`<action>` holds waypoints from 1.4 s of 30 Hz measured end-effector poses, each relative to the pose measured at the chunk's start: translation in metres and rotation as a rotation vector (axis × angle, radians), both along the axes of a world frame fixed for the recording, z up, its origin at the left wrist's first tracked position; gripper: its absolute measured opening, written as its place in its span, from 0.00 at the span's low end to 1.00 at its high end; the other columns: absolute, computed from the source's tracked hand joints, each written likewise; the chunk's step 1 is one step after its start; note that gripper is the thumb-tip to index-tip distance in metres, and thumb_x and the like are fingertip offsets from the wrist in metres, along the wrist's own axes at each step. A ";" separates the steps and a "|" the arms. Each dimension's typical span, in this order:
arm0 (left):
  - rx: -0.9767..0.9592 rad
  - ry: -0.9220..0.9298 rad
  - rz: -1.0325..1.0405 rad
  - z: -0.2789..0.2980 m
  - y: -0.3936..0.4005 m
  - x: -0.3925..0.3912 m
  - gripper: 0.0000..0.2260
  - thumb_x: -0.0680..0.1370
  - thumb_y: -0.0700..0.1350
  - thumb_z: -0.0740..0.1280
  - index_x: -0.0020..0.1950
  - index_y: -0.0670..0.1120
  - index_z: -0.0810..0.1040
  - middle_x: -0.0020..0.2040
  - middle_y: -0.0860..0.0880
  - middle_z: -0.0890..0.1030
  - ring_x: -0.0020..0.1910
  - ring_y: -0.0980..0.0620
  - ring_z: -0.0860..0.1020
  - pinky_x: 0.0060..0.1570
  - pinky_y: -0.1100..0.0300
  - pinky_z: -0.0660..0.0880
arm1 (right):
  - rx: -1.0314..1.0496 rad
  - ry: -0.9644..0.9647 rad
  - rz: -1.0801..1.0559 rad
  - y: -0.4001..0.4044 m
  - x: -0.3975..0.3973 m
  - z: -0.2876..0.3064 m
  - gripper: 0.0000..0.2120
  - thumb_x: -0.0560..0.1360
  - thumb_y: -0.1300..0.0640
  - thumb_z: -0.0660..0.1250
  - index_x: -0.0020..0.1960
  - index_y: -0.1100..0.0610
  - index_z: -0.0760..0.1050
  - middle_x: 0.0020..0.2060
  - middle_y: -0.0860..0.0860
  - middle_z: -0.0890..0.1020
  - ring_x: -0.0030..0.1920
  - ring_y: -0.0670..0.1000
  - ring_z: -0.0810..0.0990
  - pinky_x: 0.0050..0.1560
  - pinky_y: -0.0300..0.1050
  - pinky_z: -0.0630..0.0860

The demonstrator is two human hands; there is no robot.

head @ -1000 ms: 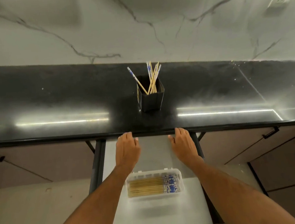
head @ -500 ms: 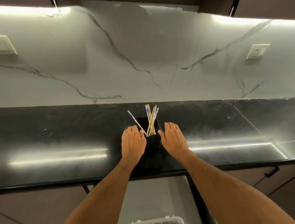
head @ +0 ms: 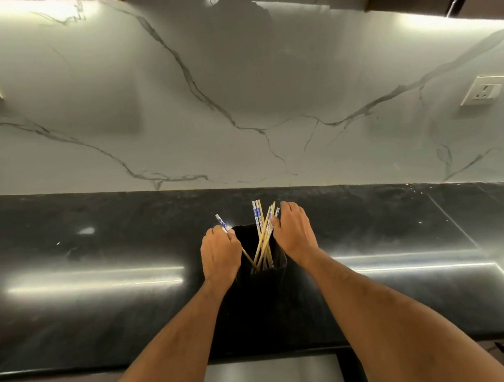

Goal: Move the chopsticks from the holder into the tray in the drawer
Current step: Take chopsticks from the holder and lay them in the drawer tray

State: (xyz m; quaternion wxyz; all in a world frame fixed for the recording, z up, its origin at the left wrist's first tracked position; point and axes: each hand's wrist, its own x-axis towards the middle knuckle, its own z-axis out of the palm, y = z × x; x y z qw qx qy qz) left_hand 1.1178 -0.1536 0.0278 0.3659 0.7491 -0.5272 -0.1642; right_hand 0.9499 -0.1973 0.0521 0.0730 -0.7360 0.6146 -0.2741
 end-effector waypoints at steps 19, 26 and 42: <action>-0.225 -0.019 -0.074 -0.006 -0.039 -0.028 0.04 0.81 0.45 0.66 0.47 0.47 0.77 0.43 0.52 0.76 0.41 0.57 0.74 0.44 0.65 0.68 | 0.106 -0.418 -0.053 -0.049 0.020 -0.008 0.16 0.71 0.65 0.77 0.58 0.58 0.82 0.42 0.46 0.84 0.40 0.39 0.80 0.47 0.29 0.78; -0.279 0.040 -0.182 -0.002 -0.035 -0.035 0.04 0.80 0.44 0.69 0.48 0.44 0.81 0.41 0.51 0.81 0.36 0.58 0.76 0.40 0.63 0.76 | 0.111 -0.517 -0.033 -0.043 0.025 -0.003 0.15 0.72 0.68 0.75 0.57 0.61 0.81 0.39 0.44 0.82 0.33 0.32 0.81 0.33 0.25 0.75; -0.168 0.076 -0.165 0.004 -0.027 -0.033 0.07 0.78 0.46 0.71 0.41 0.46 0.81 0.32 0.56 0.77 0.29 0.62 0.74 0.33 0.72 0.67 | 0.188 -0.610 0.004 -0.028 0.028 0.014 0.13 0.72 0.69 0.74 0.56 0.60 0.83 0.46 0.54 0.86 0.38 0.41 0.85 0.38 0.35 0.82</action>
